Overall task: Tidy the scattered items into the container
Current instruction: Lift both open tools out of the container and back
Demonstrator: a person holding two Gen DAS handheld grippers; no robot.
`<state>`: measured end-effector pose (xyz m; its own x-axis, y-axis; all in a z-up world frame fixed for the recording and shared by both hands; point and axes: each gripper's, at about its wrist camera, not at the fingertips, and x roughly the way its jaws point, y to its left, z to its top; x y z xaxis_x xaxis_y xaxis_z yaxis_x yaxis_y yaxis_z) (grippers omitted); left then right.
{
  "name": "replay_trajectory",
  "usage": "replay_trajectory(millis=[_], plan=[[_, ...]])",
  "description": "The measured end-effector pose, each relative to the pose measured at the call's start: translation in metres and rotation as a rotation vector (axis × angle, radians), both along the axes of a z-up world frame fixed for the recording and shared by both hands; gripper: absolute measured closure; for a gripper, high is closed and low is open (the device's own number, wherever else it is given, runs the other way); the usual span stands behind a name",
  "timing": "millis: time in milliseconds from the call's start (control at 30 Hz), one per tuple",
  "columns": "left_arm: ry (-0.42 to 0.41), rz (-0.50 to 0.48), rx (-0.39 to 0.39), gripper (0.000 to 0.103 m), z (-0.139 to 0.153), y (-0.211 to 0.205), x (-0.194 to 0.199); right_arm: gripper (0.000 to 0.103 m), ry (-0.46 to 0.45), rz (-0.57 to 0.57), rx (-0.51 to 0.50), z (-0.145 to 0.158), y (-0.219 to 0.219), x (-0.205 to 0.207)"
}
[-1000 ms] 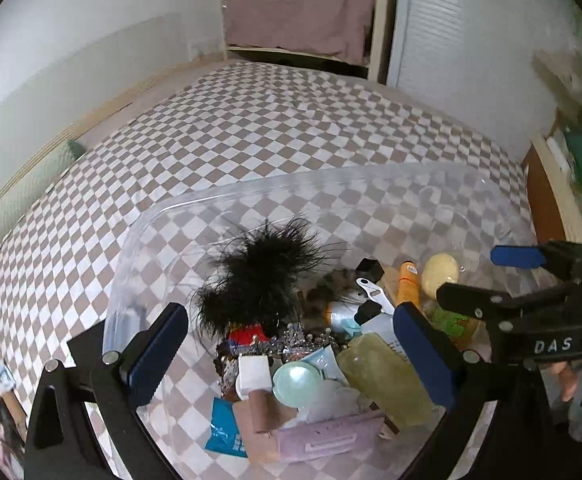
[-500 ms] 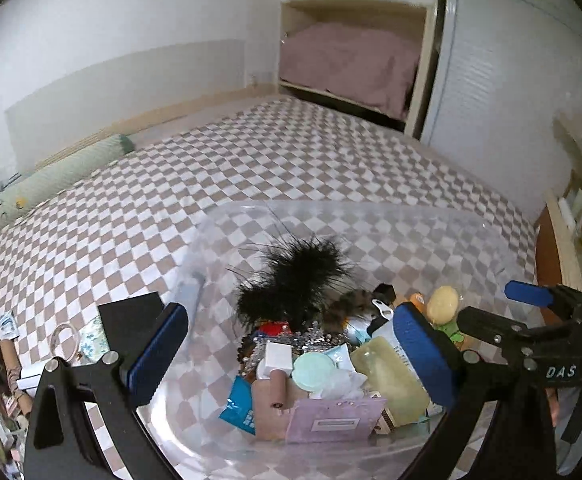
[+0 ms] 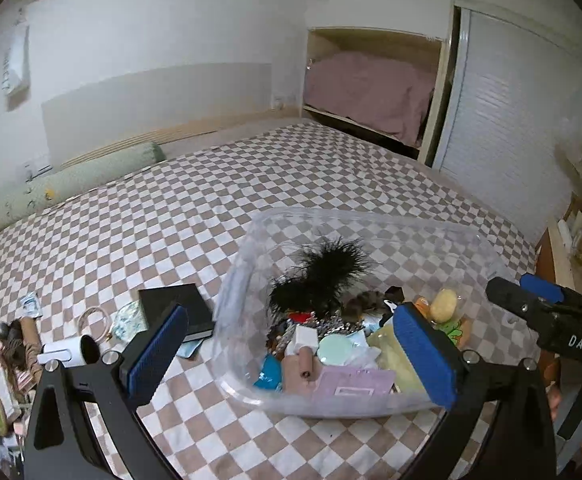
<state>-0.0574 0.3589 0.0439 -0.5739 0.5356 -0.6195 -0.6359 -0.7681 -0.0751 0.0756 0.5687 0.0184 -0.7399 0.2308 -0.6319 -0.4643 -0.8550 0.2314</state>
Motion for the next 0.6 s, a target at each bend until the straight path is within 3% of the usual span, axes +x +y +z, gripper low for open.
replay_trajectory(millis=[433, 600], plan=[[0.029, 0.092, 0.017, 0.000, 0.014, -0.060, 0.036, 0.000, -0.012, 0.071, 0.025, 0.001, -0.035, 0.014], [0.031, 0.121, 0.023, 0.000, 0.012, -0.077, 0.049, 0.000, 0.015, 0.072, 0.085, 0.009, -0.050, 0.027]])
